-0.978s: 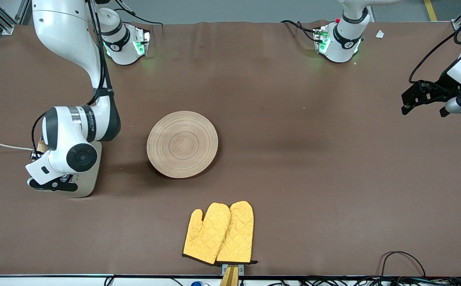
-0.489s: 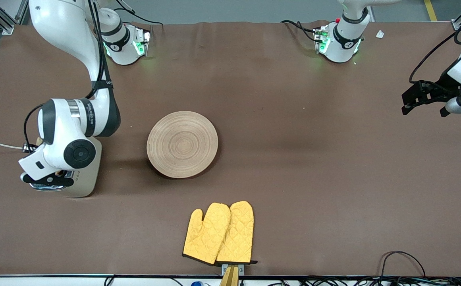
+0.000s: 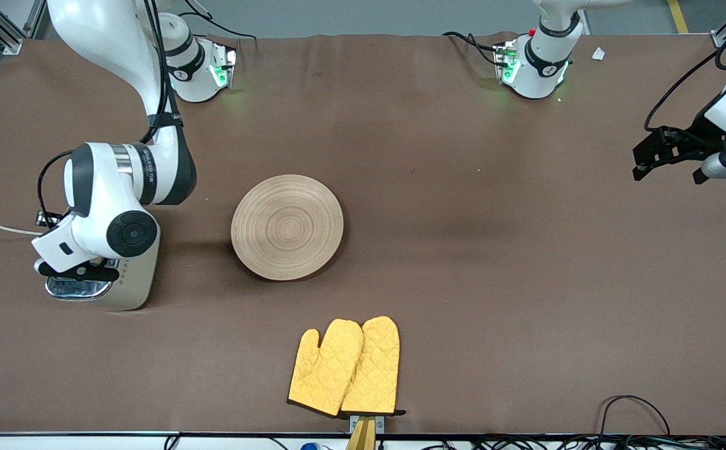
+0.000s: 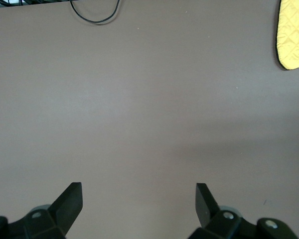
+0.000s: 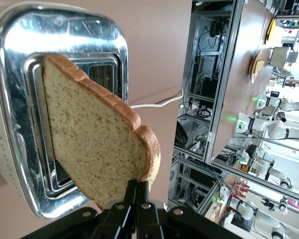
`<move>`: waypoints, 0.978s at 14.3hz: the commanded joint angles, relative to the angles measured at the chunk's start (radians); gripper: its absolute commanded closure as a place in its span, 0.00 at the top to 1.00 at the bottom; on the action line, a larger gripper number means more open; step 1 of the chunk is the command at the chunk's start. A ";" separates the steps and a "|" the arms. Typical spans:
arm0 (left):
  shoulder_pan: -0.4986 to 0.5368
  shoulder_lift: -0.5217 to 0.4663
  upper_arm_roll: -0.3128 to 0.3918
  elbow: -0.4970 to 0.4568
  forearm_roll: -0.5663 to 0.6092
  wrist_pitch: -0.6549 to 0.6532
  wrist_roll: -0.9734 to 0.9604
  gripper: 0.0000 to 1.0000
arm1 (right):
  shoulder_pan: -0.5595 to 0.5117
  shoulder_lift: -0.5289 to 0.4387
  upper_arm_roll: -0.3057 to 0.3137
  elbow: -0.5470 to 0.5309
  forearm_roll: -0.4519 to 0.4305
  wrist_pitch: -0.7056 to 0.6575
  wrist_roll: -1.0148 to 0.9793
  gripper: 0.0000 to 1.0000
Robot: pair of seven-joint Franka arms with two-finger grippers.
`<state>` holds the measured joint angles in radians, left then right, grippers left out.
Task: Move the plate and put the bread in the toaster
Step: 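Align the bread over the toaster slot and lower it in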
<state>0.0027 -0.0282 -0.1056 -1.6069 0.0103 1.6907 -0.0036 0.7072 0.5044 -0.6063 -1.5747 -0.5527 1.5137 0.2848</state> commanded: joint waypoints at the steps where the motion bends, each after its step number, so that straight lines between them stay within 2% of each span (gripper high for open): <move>1: 0.000 -0.006 0.006 -0.005 -0.012 0.012 0.022 1.00 | 0.012 -0.033 0.006 -0.039 -0.059 -0.032 -0.009 0.00; 7: 0.000 -0.006 0.006 -0.005 -0.012 0.012 0.027 1.00 | 0.011 -0.032 0.006 -0.033 -0.078 -0.021 -0.038 0.00; 11: 0.002 -0.006 0.006 -0.005 -0.012 0.012 0.027 1.00 | 0.001 0.015 0.006 -0.028 -0.078 0.149 -0.019 0.01; 12: 0.002 -0.006 0.006 -0.005 -0.013 0.012 0.027 1.00 | -0.002 0.019 0.008 -0.028 -0.075 0.169 -0.009 0.06; 13: 0.000 -0.006 0.006 -0.005 -0.013 0.012 0.027 1.00 | -0.015 0.017 0.008 -0.028 -0.058 0.187 -0.013 0.47; 14: 0.000 -0.006 0.006 -0.005 -0.012 0.012 0.027 1.00 | -0.034 0.005 0.008 -0.028 -0.035 0.213 -0.022 0.99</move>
<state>0.0027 -0.0282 -0.1054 -1.6069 0.0103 1.6907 -0.0017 0.7053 0.5289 -0.6048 -1.5922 -0.5995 1.6872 0.2618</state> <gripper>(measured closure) 0.000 0.938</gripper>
